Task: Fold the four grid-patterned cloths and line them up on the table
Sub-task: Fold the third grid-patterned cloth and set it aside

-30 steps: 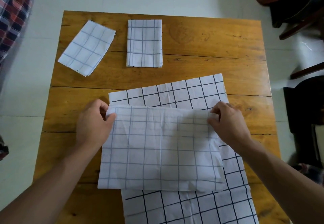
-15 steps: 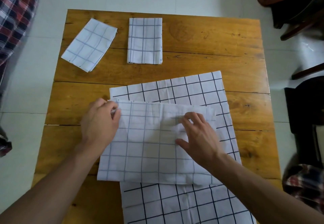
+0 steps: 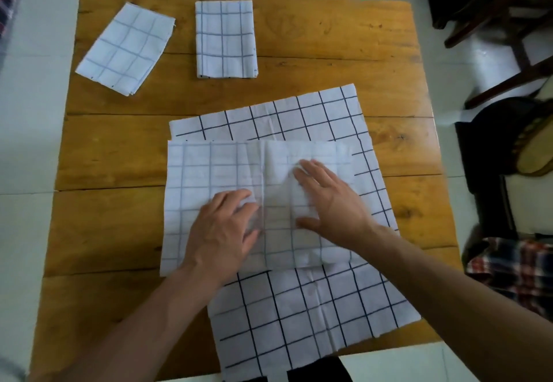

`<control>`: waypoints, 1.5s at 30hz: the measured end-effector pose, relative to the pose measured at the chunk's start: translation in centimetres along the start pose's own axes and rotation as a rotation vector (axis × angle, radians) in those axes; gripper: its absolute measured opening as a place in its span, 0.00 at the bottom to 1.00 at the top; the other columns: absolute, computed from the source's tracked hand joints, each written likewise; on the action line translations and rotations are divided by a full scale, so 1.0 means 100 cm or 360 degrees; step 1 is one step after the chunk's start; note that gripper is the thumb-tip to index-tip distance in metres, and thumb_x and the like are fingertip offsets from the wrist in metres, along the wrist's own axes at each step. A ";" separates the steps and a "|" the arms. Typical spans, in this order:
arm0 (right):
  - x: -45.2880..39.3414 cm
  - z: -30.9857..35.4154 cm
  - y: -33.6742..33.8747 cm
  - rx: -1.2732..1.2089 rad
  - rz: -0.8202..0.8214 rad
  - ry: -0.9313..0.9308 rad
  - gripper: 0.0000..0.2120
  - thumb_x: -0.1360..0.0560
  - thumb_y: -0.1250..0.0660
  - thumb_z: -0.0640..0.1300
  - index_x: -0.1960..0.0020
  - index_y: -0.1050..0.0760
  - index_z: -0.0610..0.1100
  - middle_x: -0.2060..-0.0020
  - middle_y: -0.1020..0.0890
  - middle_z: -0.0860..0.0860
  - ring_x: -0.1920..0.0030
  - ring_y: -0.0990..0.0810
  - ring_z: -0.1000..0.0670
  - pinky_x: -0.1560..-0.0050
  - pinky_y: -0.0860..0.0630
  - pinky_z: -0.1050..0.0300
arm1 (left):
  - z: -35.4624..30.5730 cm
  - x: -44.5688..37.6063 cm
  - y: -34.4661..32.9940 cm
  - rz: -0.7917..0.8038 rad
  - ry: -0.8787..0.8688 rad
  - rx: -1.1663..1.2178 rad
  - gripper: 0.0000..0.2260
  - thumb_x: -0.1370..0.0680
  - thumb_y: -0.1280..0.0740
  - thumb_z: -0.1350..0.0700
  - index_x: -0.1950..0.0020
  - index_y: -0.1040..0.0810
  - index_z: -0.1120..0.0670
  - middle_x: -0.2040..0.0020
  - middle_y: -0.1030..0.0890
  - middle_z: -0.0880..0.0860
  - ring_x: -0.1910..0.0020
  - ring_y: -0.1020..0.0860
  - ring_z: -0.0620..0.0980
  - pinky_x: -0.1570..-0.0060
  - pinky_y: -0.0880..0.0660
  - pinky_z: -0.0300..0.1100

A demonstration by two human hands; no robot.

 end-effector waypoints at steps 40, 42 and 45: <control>0.140 -0.028 0.009 -0.0374 -0.0781 -0.0612 0.21 0.24 0.31 0.42 0.32 0.29 0.48 0.44 0.25 0.50 0.45 0.26 0.51 0.45 0.26 0.57 | -0.004 0.025 -0.018 0.0084 0.0018 -0.0003 0.41 0.30 0.27 0.36 0.23 0.38 0.52 0.20 0.43 0.49 0.23 0.45 0.51 0.24 0.42 0.48; 0.127 0.003 0.010 -0.0288 -0.0828 -0.0349 0.17 0.23 0.33 0.43 0.34 0.27 0.46 0.41 0.25 0.48 0.41 0.27 0.49 0.41 0.28 0.56 | -0.004 0.025 -0.020 0.0094 0.0017 -0.0046 0.43 0.30 0.29 0.33 0.22 0.39 0.52 0.20 0.45 0.49 0.22 0.46 0.51 0.23 0.45 0.48; 0.094 0.041 -0.018 -0.0286 -0.0594 -0.0128 0.20 0.23 0.31 0.45 0.33 0.27 0.44 0.35 0.26 0.46 0.36 0.28 0.46 0.38 0.28 0.51 | -0.003 0.026 -0.020 0.0078 0.0034 -0.0097 0.44 0.30 0.31 0.31 0.22 0.40 0.51 0.19 0.46 0.49 0.22 0.47 0.52 0.23 0.47 0.48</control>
Point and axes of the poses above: each hand's wrist, its own x-axis away from the middle knuckle, its own y-axis out of the back of the hand, z = x × y, the point moved 8 cm from there along -x, towards the middle knuckle
